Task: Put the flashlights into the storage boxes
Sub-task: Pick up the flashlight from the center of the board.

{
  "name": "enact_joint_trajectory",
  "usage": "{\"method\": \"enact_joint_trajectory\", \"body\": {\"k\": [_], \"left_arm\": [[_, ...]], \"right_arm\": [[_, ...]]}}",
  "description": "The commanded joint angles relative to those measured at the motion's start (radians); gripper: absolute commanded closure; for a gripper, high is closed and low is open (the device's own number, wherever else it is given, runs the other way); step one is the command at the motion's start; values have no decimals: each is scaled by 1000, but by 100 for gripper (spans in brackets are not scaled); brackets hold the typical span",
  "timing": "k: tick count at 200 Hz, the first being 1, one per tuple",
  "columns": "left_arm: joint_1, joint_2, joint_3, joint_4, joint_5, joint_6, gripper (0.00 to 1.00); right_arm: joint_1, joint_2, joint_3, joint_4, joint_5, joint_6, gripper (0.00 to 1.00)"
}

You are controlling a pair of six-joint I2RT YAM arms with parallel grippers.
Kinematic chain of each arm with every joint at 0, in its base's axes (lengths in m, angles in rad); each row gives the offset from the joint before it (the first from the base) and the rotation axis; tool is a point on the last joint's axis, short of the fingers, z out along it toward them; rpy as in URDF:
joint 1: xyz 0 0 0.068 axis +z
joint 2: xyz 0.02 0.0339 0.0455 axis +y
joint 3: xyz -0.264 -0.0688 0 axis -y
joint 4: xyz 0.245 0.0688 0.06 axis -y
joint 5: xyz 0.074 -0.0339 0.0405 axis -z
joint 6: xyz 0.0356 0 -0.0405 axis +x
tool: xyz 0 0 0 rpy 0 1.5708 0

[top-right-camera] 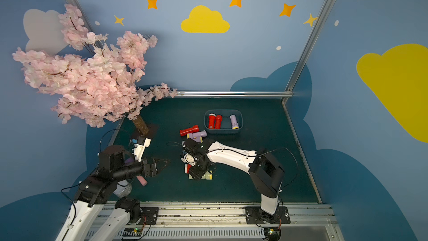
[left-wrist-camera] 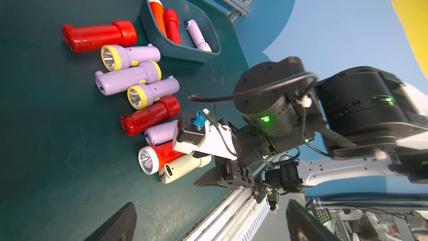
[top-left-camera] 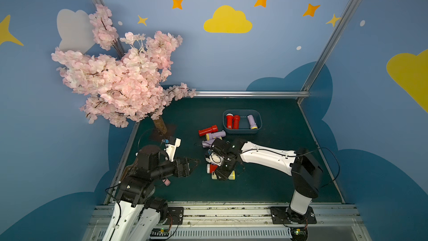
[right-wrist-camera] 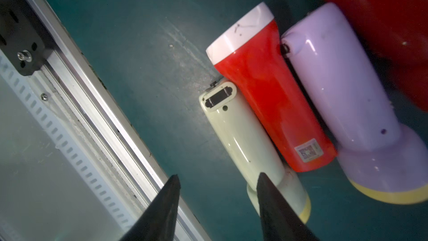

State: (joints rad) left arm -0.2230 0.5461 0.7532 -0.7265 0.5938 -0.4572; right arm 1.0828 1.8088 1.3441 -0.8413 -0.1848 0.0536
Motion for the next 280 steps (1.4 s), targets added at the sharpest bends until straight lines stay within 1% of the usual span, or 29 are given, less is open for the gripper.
{"method": "enact_joint_trajectory", "body": {"k": [1,35,83,133,172,206,244,267,280], "left_arm": [[-1,-25,36,-38,32,-7,1],[-1,-50,37,-42,32,-30,1],[-2,-39,50,-47,17,-26,1],[0,-19,47,-16,-2,-13,1],[-1,22,54,15,-5,9,1],[-1,44,65,16,-2,29,1],[-1,54,57,21,2,33,1],[-1,64,55,22,2,39,1],[-2,66,56,25,0,44,1]], "right_arm": [[10,26,-12,58,-5,23,46],[12,68,-7,99,-4,24,47],[12,96,-32,114,-12,20,48],[6,58,-38,85,11,-9,47],[10,64,-41,62,-11,-24,48],[13,64,-73,52,1,-28,48],[20,78,-73,46,3,-20,48],[32,98,-65,43,19,-17,52],[32,112,-49,37,35,-12,58]]}}
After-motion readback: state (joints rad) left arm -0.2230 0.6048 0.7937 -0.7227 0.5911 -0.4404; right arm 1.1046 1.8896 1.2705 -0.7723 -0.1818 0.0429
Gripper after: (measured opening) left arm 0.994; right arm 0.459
